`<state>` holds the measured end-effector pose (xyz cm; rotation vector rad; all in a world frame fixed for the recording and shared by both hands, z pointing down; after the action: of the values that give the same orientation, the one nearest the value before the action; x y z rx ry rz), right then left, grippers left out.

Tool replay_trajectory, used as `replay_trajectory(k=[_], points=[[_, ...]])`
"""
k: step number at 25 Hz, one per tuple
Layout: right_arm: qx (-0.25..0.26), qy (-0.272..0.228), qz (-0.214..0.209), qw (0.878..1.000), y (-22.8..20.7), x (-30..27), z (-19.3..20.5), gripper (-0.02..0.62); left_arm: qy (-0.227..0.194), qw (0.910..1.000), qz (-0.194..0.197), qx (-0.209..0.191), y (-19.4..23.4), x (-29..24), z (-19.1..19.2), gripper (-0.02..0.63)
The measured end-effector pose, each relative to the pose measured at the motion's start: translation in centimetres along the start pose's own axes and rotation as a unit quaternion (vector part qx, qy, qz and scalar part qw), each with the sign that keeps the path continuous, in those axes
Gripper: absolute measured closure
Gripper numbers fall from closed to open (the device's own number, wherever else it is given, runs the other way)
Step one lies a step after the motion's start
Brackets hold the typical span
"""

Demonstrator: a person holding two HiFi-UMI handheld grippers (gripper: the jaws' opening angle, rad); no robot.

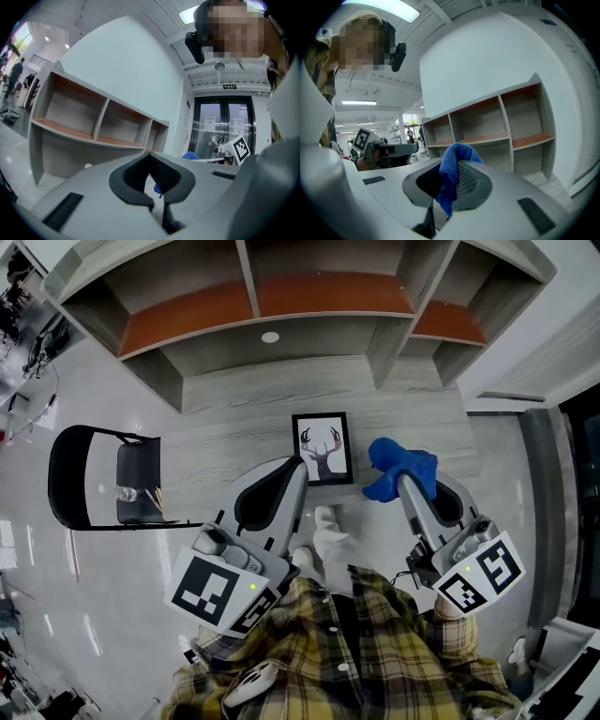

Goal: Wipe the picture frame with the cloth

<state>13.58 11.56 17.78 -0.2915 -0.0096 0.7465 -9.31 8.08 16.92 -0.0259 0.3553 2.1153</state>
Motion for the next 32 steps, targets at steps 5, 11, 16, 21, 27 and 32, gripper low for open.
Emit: replay_trajectory(k=[5,11,16,21,27,32], points=[[0.011,0.004,-0.016,1.000,-5.4,-2.1,-2.1,0.552,-0.011,0.9998,-0.014,-0.008,0.7,-5.5,-1.6,0.601],[0.017,0.015,-0.036,0.999,-9.6,-4.0,-3.9,0.552,-0.007,0.9992,-0.037,-0.013,1.5,-9.0,-2.5,0.603],[0.001,0.027,-0.041,0.999,-11.2,-5.3,-3.5,0.552,0.027,0.9981,-0.055,-0.012,3.3,-9.9,-1.3,0.601],[-0.017,0.041,-0.033,0.998,-12.2,-6.5,-2.5,0.552,0.067,0.9955,-0.067,-0.010,5.3,-10.9,0.5,0.603],[-0.034,0.070,-0.031,0.997,-12.8,-8.0,-0.1,0.552,0.144,0.9871,-0.068,-0.008,7.1,-11.5,6.5,0.601],[-0.057,0.090,-0.037,0.994,-12.9,-9.6,2.6,0.552,0.228,0.9711,-0.062,-0.032,8.5,-10.9,13.6,0.601]])
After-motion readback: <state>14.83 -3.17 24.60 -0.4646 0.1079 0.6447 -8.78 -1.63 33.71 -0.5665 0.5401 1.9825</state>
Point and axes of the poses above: the fingertips, and each gripper's own axes: x backward along the fingers, y to its left, z out of its underside, the point moved 8 cm from there along x, backward along the fingers, and after that the axes turned 14 degrees about -z, right-handed, at the moved point
